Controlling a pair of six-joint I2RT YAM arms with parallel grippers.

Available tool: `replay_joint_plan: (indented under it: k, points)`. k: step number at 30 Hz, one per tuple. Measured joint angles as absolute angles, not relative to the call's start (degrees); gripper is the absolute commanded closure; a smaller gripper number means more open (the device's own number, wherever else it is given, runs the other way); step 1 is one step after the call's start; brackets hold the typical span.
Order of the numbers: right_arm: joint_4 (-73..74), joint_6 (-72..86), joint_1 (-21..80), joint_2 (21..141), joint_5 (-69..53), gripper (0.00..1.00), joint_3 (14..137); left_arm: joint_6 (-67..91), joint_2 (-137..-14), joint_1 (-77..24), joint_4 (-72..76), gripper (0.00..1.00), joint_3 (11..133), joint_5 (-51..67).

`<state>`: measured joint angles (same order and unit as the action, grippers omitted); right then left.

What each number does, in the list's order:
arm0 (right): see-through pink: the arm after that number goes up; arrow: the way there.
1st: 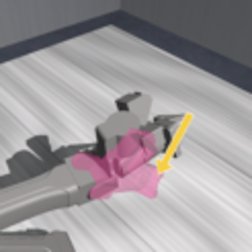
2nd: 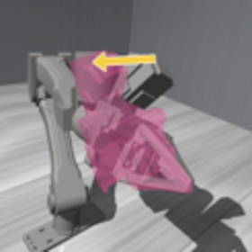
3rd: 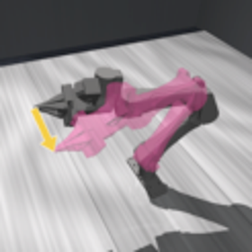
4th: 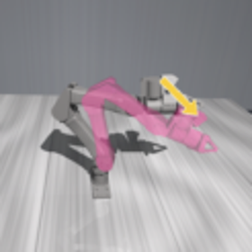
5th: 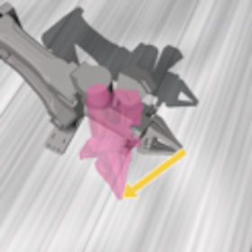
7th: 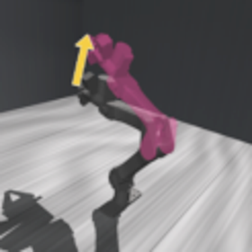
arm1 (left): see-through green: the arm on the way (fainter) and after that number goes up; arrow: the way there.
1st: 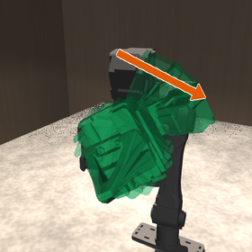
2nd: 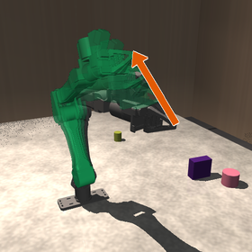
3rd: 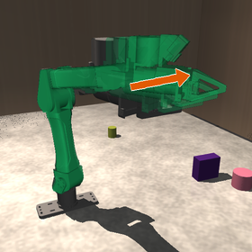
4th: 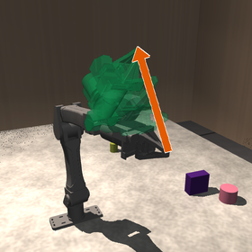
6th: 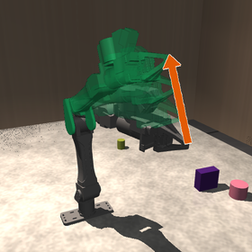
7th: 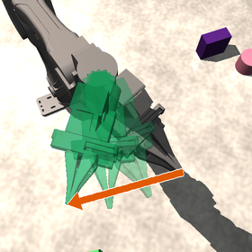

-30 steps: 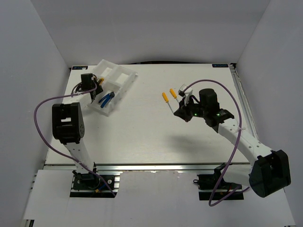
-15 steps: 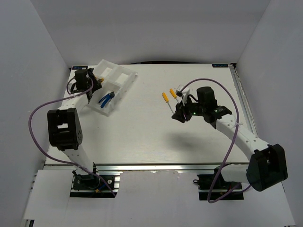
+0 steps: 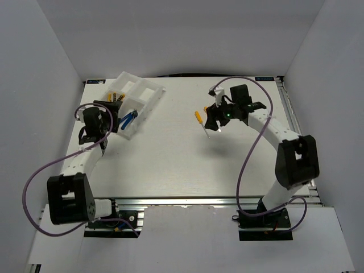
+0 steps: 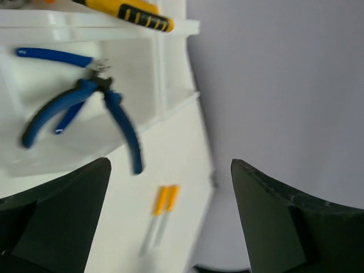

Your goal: Sort the tools into containers

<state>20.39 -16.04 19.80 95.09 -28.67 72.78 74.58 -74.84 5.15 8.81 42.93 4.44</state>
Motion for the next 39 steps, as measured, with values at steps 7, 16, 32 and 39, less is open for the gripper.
replay_joint_plan:
  k: [7, 16, 32, 39]
  points:
    - [20.4, -10.8, 18.4, 107.9, -19.7, 0.32, 80.1, 56.5, -55.6, 5.1, -4.9, 0.02, 38.5, -0.6]
    - [17.3, -9.4, 17.8, 118.4, -14.3, 0.35, 88.3, 52.1, -37.4, 5.1, -10.5, 0.02, 32.9, -4.0]
    - [14.0, -9.8, 16.5, 130.5, -13.2, 0.54, 99.7, 54.2, -33.9, 5.1, -0.5, 0.17, 27.4, 11.2]
    - [14.8, -12.5, 17.8, 130.5, -9.2, 0.74, 99.4, 57.0, -36.7, 4.8, 5.7, 0.22, 26.1, 15.0]
